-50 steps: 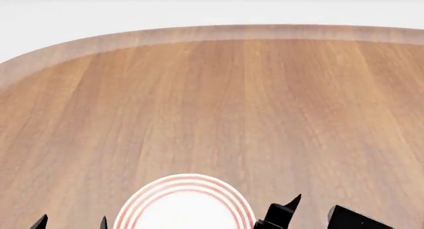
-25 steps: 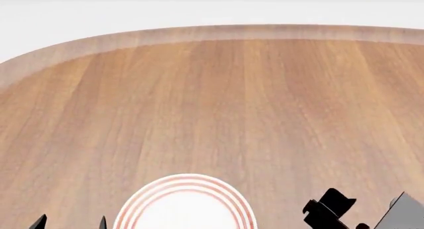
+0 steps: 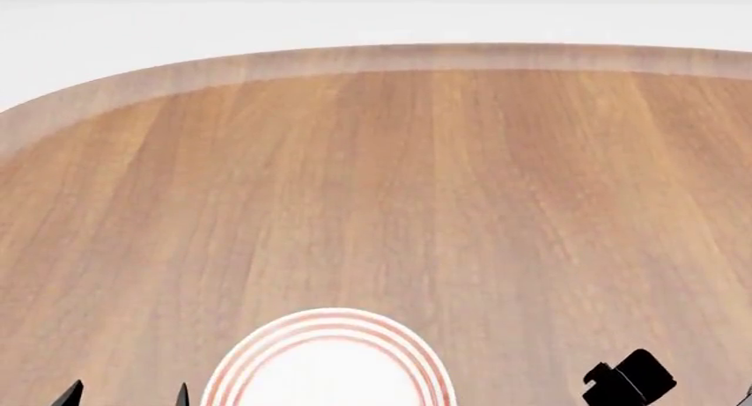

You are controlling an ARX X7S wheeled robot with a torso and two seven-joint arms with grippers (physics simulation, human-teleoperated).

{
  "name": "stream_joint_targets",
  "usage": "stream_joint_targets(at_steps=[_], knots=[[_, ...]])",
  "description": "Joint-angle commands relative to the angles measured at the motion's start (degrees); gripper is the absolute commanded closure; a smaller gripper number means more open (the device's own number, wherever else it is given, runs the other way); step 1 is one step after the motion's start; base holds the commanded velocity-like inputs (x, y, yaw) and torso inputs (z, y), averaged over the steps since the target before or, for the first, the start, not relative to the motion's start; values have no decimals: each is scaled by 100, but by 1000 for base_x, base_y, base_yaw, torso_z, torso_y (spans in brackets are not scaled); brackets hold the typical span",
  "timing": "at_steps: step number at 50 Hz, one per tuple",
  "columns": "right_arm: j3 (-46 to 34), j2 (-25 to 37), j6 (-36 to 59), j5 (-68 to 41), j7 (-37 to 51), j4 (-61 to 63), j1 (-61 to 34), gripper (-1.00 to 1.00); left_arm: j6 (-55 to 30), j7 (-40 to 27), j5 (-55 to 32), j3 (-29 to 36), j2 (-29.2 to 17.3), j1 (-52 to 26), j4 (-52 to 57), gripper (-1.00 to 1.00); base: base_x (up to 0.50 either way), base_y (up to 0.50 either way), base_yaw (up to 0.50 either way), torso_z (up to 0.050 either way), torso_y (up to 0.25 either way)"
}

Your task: Put the red mug on the left plate.

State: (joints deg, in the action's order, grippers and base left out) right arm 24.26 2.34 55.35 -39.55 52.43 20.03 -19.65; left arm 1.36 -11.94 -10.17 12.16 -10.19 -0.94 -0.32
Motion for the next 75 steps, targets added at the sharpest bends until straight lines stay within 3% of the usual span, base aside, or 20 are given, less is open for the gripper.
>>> stream_joint_targets(at_steps=[1,14,40,75], knots=[[283,-53,86,-408,437,349,124,-100,16,-19,-40,30,-27,-31,-46,-100,0,0,0,0,0],[400,-52,69,-868,840,756,345,-100,25,-47,-75,71,-55,-46,-53,-100,0,0,0,0,0],[134,-113,-1075,-1439,1935,981,750,-100,48,-126,-105,157,-123,-10,8,-100,0,0,0,0,0],[-543,-56,-2287,-767,1975,-888,656,-100,79,-182,-184,254,-185,-59,-51,-100,0,0,0,0,0]])
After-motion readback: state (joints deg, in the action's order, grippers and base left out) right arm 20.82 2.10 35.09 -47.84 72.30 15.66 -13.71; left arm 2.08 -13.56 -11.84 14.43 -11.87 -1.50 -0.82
